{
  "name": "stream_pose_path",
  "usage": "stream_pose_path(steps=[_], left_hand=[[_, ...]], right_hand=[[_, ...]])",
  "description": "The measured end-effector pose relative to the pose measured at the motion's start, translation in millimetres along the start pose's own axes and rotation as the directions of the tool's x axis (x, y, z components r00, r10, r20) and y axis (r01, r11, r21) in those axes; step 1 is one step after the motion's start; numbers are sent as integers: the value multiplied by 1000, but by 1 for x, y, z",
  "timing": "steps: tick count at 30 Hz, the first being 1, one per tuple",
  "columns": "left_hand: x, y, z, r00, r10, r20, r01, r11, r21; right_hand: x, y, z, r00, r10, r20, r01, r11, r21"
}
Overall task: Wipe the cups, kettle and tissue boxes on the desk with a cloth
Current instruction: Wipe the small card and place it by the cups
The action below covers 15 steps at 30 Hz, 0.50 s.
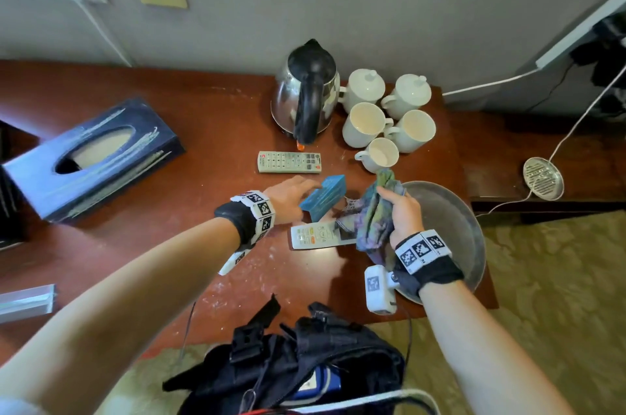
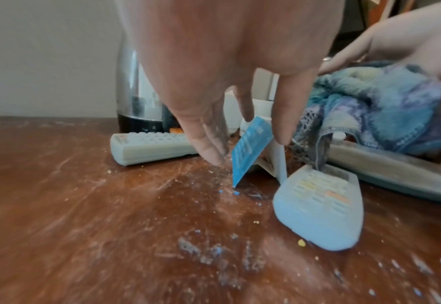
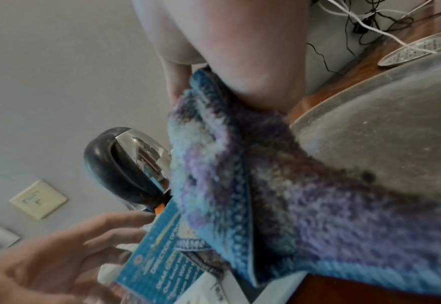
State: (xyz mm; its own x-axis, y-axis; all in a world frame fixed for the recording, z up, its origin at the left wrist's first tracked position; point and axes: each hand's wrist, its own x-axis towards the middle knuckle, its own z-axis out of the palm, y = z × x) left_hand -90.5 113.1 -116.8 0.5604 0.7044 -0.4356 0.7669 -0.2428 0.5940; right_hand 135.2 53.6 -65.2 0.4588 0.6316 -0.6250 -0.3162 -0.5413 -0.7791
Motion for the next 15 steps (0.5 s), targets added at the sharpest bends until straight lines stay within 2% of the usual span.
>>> stream_pose_path(steps=[3, 5, 9, 12, 15], left_hand=[[2, 9, 6, 996, -31, 85, 17, 987, 158], [5, 13, 8, 997, -28, 72, 15, 984, 179], [9, 14, 14, 998, -48, -47, 51, 996, 71], [11, 23, 12, 992, -81, -92, 82, 997, 10], [16, 32, 7, 978, -167, -122, 137, 966, -219]], right_hand=[[-1, 4, -8, 1000, 9, 10, -9, 1000, -10], [-3, 6, -15, 1000, 26, -2, -26, 1000, -6], [1, 6, -25, 998, 29, -63, -29, 1000, -7], [0, 3, -28, 998, 6, -70, -7, 1000, -28], [-1, 2, -30, 996, -18, -89, 14, 999, -50]])
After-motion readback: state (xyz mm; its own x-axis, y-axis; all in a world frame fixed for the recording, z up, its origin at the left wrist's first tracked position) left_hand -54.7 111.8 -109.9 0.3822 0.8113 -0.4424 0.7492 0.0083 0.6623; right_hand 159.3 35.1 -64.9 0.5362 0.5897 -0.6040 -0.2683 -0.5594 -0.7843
